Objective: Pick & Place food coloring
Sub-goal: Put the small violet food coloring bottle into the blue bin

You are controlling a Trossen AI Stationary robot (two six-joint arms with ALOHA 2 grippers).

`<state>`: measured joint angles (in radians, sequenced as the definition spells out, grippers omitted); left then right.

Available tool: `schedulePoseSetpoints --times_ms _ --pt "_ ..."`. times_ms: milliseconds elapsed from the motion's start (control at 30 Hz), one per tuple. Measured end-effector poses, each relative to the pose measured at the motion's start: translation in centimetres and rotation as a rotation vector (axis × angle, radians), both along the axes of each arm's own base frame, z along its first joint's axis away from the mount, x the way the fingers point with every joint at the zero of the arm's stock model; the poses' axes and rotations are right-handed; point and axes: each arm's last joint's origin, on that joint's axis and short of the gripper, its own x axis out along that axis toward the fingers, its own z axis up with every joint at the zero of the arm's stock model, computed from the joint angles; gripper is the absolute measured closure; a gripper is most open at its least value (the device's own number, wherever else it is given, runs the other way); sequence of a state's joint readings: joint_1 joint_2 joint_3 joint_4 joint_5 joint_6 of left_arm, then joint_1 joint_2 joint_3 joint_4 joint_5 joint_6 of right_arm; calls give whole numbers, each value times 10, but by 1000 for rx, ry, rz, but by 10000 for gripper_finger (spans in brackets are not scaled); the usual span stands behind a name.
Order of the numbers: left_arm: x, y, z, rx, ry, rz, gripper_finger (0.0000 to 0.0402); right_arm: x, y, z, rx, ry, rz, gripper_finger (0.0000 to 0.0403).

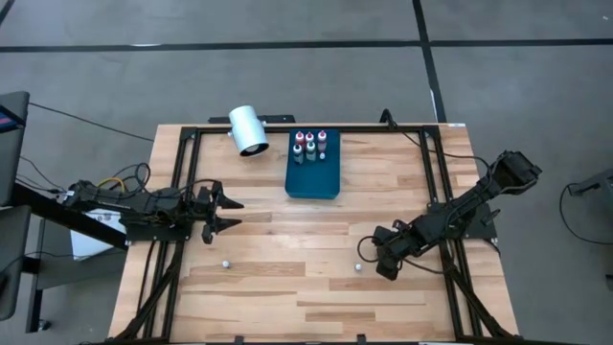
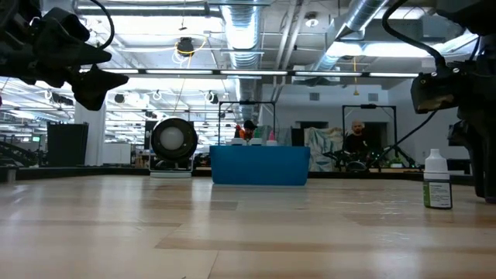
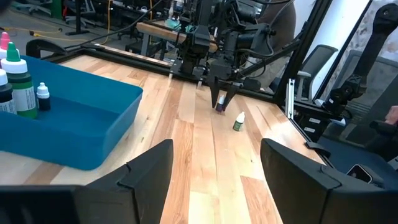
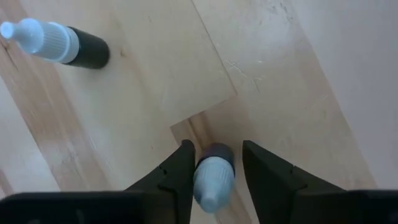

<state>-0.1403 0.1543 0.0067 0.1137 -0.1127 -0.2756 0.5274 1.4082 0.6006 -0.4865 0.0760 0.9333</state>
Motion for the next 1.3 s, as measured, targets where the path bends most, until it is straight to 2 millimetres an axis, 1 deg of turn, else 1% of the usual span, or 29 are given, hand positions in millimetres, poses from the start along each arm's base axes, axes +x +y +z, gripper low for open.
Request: schedulePoseSetpoints --times_ms 400,567,733,900,1033,1167,1300 --pt "0 0 -1 2 13 0 168 0 1 0 42 21 11 325" --pt "0 0 -1 2 12 0 168 2 -1 2 67 39 -3 329" --pt "0 0 -1 2 13 0 168 12 -5 13 69 25 -9 329" --pt "0 0 -1 2 15 0 168 25 -11 31 74 27 7 330" --pt "0 0 -1 3 15 0 168 40 -20 52 63 -2 20 330" --pt "0 0 -1 3 15 0 168 57 -35 78 36 -64 48 330" --pt "0 0 -2 4 19 0 168 74 -59 102 -21 -153 47 330"
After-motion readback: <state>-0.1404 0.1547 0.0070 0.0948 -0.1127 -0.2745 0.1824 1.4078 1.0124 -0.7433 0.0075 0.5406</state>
